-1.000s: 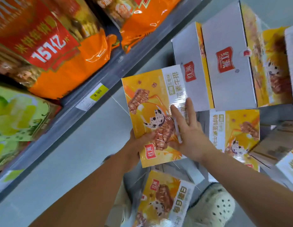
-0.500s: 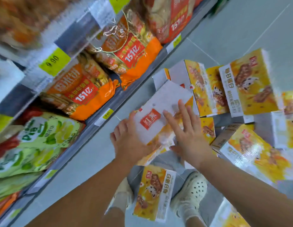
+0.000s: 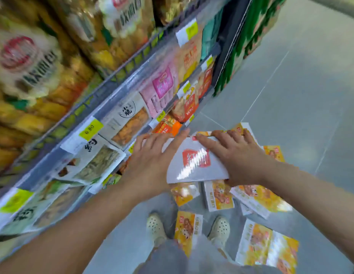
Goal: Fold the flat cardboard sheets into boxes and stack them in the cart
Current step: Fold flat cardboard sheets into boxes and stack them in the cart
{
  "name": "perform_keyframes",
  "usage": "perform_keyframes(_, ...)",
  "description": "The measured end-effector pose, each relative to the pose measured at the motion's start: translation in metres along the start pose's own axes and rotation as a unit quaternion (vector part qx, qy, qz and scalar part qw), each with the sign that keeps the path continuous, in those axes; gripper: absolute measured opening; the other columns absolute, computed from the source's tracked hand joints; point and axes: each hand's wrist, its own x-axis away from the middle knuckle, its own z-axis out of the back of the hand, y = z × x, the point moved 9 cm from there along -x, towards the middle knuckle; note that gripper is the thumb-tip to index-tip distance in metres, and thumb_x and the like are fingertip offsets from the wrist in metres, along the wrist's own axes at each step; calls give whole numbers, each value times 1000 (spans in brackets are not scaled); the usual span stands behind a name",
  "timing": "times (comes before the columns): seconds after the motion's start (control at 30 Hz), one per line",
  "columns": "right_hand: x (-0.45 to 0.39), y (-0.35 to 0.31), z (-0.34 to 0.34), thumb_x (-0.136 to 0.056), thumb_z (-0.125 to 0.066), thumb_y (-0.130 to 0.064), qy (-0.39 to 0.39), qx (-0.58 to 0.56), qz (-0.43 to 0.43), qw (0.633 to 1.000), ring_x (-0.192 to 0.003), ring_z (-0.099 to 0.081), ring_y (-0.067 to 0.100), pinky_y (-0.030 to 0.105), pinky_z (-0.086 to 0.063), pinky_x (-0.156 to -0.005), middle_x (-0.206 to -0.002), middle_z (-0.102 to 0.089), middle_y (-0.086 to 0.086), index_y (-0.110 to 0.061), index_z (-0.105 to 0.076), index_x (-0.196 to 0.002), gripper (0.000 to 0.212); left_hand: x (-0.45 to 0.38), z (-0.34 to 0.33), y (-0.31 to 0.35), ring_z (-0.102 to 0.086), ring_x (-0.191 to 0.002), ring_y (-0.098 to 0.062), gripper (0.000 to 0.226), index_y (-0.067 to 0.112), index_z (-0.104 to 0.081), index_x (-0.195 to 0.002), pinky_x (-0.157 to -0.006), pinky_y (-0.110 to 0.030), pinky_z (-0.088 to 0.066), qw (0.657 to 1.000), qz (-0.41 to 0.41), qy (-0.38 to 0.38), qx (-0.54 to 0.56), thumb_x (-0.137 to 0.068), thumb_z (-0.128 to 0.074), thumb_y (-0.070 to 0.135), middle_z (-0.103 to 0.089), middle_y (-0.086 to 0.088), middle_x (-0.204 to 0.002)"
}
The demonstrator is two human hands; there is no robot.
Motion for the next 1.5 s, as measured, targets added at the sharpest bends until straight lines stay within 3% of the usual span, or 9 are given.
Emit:
perform_keyframes(0.2,40,-21,103,-20,-75,-54,173,25,-26,984,-79,-63,29,47,-51,-68,-104,-63,5,-25,-37,-132,122,20,114,-5,-33,-111,-16,112,21,-17,-142,-87,-76,-27,997,17,10,-74,-50,-53,74,-40,2,-123)
perform_keyframes(0.3,58,-35,139,-25,-74,-58,216,57,-41,974,-84,-62,28,47,-50,-72,-107,-61,3,-27,-37,-132,118,34,139,-2,-9,-133,-15,112,32,21,-140,-105,-56,-29,994,41,-88,-48,-65,-59,58,-6,10,-141)
perform_keyframes(0.7,136,-124,152,-41,-42,-77,210,99,142,962,-85,-64,16,38,-53,-73,-102,-60,-6,-28,-33,-135,106,194,174,56,-34,-126,-17,101,34,-9,-137,-82,-39,-54,983,172,24,-54,-59,-64,66,-18,18,-134)
perform_keyframes(0.8,158,-163,143,-46,-30,-74,164,82,219,958,-101,-59,21,45,-48,-82,-117,-56,-1,-31,-25,-136,100,256,164,77,-18,-133,-11,96,39,1,-138,-91,-36,-49,956,290,25,-24,-65,-55,67,-10,20,-141)
perform_keyframes(0.9,181,-210,122,-44,-23,-74,55,83,310,945,-134,-20,21,44,-16,-107,-146,-18,-5,-42,12,-140,108,308,160,99,-40,-122,-18,94,27,-21,-132,-72,-35,-58,942,335,24,-14,-50,-38,69,-42,5,-134)
perform_keyframes(1.03,208,-281,114,-50,-45,-69,115,126,404,899,-125,-41,31,48,-30,-99,-140,-37,4,-41,1,-138,103,396,155,120,-23,-121,-14,95,27,-17,-132,-80,-47,-55,904,423,58,-20,-50,-43,65,-34,8,-137)
perform_keyframes(1.17,242,-351,98,-63,-58,-60,58,139,491,858,-135,-19,22,40,-14,-107,-149,-12,-7,-43,16,-138,107,485,144,140,-34,-108,-15,96,21,-36,-125,-58,-39,-59,856,513,67,-4,-38,-47,60,-59,0,-121)
perform_keyframes(1.33,287,-459,78,-58,-50,-60,27,166,574,802,-134,-15,20,40,-13,-106,-150,-9,-8,-46,16,-137,104,593,143,170,1,-136,-6,99,31,0,-143,-99,-31,-41,783,620,30,19,-70,-65,49,-2,19,-150)
perform_keyframes(1.5,343,-589,52,-53,-38,-67,6,199,627,753,-135,-11,14,35,-10,-105,-150,-5,-12,-44,13,-140,104,729,139,191,-17,-123,-7,96,31,-13,-136,-76,-42,-57,737,670,85,-13,-56,-53,64,-16,18,-139)
